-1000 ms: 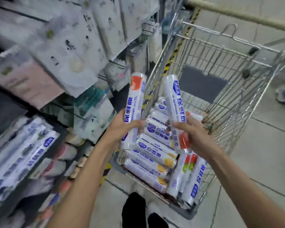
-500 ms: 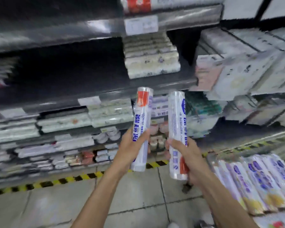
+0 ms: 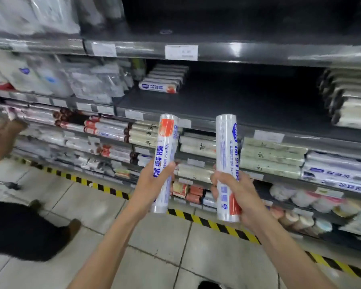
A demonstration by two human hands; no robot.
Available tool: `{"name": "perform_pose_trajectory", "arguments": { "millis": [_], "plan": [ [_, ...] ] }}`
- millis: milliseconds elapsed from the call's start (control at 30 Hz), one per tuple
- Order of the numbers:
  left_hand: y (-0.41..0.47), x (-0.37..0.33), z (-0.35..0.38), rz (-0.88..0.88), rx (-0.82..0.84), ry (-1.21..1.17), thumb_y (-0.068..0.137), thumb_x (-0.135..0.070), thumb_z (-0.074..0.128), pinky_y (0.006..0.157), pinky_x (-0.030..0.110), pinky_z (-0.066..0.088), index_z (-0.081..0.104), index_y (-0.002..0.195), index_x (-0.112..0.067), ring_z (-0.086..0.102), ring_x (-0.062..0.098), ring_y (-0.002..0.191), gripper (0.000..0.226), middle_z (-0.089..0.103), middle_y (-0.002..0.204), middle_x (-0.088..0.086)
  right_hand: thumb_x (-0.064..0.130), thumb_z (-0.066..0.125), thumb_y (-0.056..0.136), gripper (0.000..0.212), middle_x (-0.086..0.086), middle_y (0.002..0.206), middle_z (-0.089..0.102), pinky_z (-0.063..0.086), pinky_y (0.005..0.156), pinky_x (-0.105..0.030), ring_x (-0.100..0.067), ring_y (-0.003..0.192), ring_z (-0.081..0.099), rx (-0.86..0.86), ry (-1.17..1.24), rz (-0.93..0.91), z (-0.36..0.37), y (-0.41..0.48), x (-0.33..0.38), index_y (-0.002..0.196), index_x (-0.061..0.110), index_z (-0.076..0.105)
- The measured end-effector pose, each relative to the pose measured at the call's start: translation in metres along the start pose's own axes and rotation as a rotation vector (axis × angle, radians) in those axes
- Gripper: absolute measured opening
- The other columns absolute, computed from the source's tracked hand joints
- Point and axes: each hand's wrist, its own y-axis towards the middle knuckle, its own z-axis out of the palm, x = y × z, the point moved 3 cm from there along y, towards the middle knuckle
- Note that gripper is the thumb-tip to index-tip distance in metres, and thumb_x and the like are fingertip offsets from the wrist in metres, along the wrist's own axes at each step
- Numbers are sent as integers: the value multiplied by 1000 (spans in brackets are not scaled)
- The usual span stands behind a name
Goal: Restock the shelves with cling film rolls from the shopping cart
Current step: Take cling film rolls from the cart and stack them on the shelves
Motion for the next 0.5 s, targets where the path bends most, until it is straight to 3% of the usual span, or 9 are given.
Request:
{"name": "perform_pose_trajectory", "arguments": {
  "millis": [133, 233, 400, 500],
  "plan": [
    [52, 15, -58, -2, -30, 7, 91, -34, 56, 59, 23, 51, 54, 93, -19, 59, 19, 70, 15, 57, 83, 10, 12, 67, 81, 25, -7, 64, 60, 46, 45, -26, -15, 47, 53, 6, -74, -1, 51, 54, -1, 102, 6, 55],
    [101, 24, -92, 31, -18, 115, 90, -36, 55, 66, 27, 49, 54, 93, -20, 59, 17, 73, 16, 60, 83, 8, 11, 67, 82, 26, -5, 64, 62, 47, 45, -25, -15, 48, 54, 8, -55, 3, 81, 100, -2, 104, 8, 54],
    [188, 29, -134, 44, -26, 296, 88, -36, 60, 58, 11, 46, 40, 115, -19, 59, 5, 76, 37, 60, 92, -4, 11, 66, 83, 25, -6, 63, 59, 45, 45, -25, -14, 47, 53, -33, -116, -6, 116, 172, 3, 103, 3, 54],
    [246, 26, -154, 103, 11, 487, 90, -35, 59, 56, 17, 41, 35, 124, -13, 55, 9, 73, 48, 56, 98, -2, 12, 66, 83, 22, -9, 68, 59, 47, 47, -24, -13, 49, 55, -77, -119, -18, 129, 205, 9, 101, 4, 55]
  ]
}}
